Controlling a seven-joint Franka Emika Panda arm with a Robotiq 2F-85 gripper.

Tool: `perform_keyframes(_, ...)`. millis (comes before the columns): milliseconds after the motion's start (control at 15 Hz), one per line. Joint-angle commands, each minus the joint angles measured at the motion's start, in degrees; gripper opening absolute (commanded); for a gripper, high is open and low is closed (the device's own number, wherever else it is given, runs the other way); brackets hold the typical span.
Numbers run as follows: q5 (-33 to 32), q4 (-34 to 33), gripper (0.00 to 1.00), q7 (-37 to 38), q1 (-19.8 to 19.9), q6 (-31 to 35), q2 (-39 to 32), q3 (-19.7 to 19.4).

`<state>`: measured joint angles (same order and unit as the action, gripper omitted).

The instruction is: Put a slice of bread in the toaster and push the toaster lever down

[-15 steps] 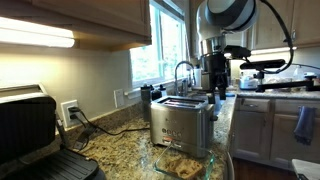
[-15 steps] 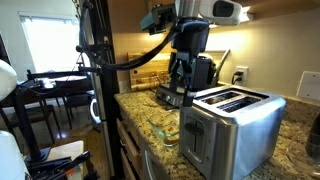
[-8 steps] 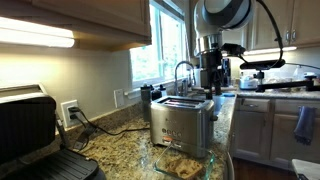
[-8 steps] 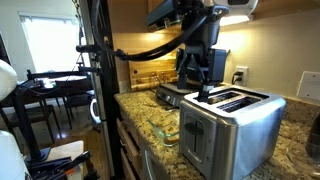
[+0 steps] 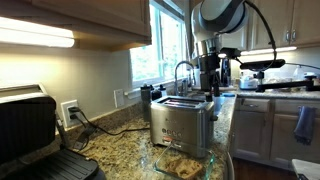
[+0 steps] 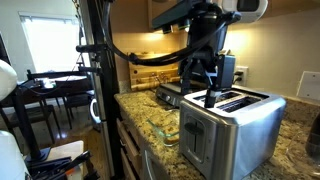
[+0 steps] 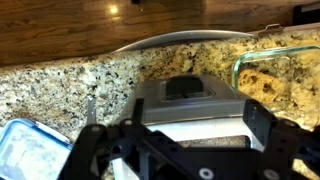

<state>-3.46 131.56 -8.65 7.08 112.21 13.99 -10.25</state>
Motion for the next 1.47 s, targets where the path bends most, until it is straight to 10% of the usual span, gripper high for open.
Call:
perform_keyframes(0,-0.6,0.0,1.0,-1.6,1.0,0.7,0.4,-0.6)
perform_keyframes(1400,1.1,3.8,1.0,-3.9,1.1,5.5,2.1,-1.5)
